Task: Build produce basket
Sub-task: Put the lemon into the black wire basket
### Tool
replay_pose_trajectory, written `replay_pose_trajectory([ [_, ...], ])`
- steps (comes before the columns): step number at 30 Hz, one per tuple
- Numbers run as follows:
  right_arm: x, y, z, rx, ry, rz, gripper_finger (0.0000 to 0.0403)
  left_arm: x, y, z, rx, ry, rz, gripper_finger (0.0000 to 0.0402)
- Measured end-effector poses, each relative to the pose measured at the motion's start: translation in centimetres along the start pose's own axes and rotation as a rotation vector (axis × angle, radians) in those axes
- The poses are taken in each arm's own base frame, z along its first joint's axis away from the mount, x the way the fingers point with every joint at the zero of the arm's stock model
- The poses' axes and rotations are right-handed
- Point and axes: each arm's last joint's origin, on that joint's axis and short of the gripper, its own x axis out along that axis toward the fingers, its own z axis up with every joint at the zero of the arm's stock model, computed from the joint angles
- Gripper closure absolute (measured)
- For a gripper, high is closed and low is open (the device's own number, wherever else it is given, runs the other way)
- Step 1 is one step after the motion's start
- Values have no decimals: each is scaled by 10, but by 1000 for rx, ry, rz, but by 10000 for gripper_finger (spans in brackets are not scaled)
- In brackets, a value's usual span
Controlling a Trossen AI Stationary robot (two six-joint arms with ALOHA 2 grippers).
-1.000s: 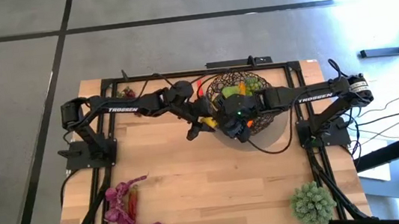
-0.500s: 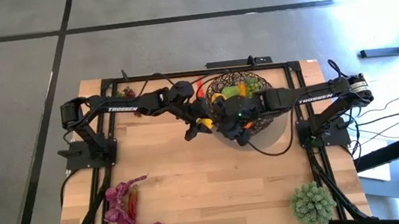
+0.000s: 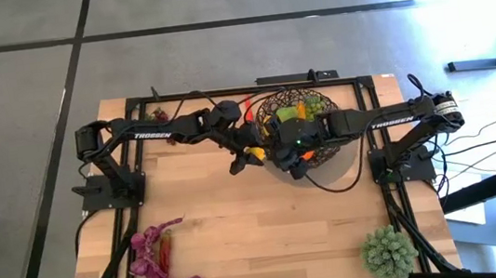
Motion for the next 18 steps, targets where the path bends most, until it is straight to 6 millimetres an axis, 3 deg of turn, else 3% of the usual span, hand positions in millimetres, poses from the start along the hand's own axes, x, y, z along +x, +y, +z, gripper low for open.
replay_pose_trajectory([
  [8, 1, 1, 0, -4, -6, 18, 168, 0, -1, 0, -2, -1, -51, 197],
  [18, 23, 6, -1, -12, 26, 33, 165, 1, -4, 2, -1, -20, -79, 198],
])
